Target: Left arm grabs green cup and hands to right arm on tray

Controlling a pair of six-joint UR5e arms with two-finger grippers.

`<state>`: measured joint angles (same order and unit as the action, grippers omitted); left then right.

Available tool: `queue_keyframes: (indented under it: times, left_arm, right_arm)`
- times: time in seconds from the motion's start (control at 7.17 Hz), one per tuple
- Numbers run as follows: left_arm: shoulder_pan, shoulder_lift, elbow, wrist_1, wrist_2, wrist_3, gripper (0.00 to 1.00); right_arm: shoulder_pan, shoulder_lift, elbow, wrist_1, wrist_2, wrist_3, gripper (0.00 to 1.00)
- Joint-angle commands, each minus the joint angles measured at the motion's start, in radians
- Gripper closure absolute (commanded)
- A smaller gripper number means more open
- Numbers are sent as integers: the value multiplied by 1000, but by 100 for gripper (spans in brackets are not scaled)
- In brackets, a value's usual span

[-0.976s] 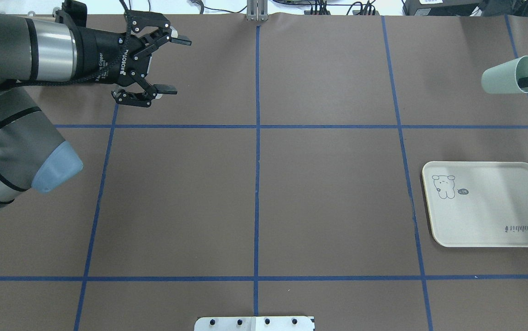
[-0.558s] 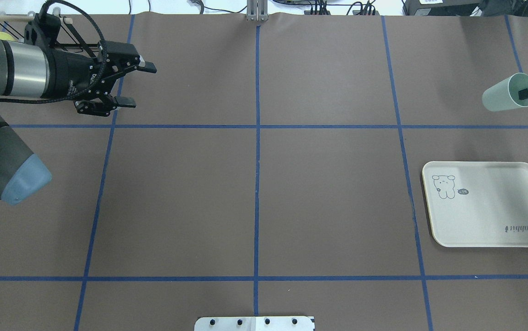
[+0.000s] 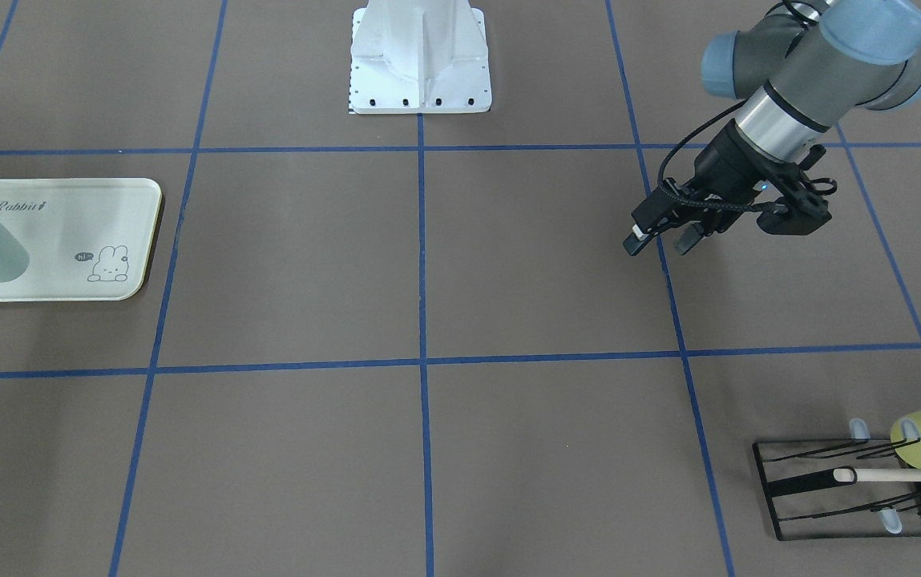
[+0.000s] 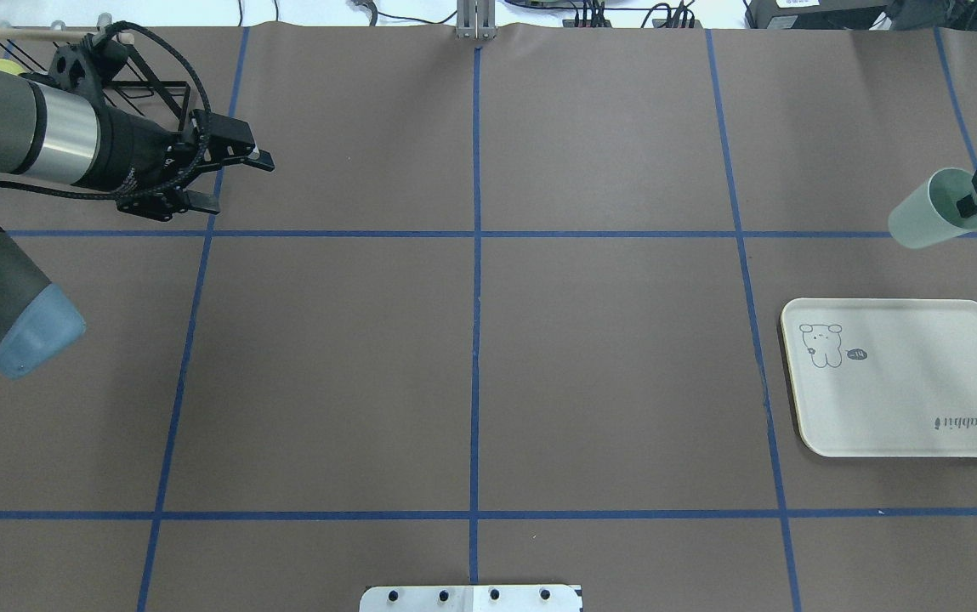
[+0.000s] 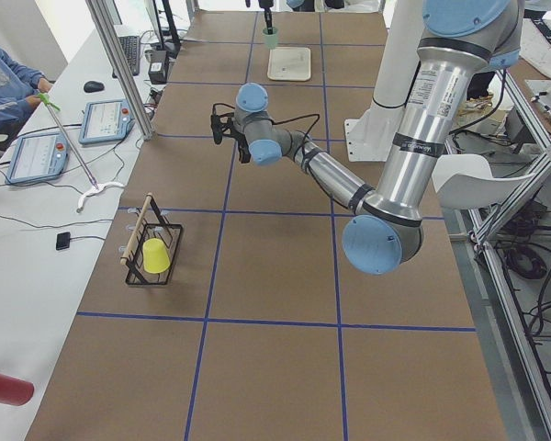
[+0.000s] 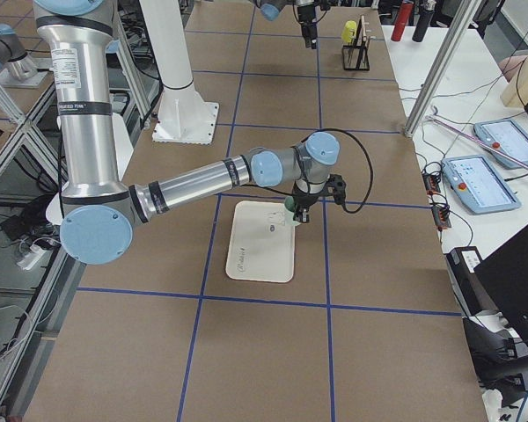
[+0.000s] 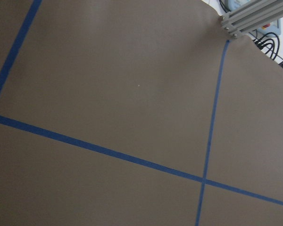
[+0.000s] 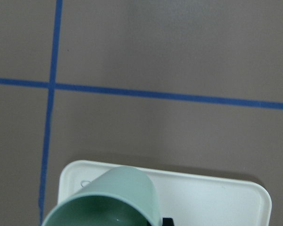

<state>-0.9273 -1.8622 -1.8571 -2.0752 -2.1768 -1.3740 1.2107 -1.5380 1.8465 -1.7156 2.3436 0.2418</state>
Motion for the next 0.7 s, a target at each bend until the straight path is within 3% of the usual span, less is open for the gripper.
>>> queue_keyframes:
  times: [0.0, 0.28, 0.56]
  left_arm:
    - [-1, 11, -51, 119, -6, 75, 0]
    - [1, 8, -53, 121, -8, 75, 0]
    - [1, 3, -53, 121, -8, 75, 0]
  right_arm:
    - [-42, -66, -6, -6, -9, -56, 100]
    - [-104, -70, -6, 40, -10, -47, 100]
    - [-129, -155, -10, 243, -12, -32, 100]
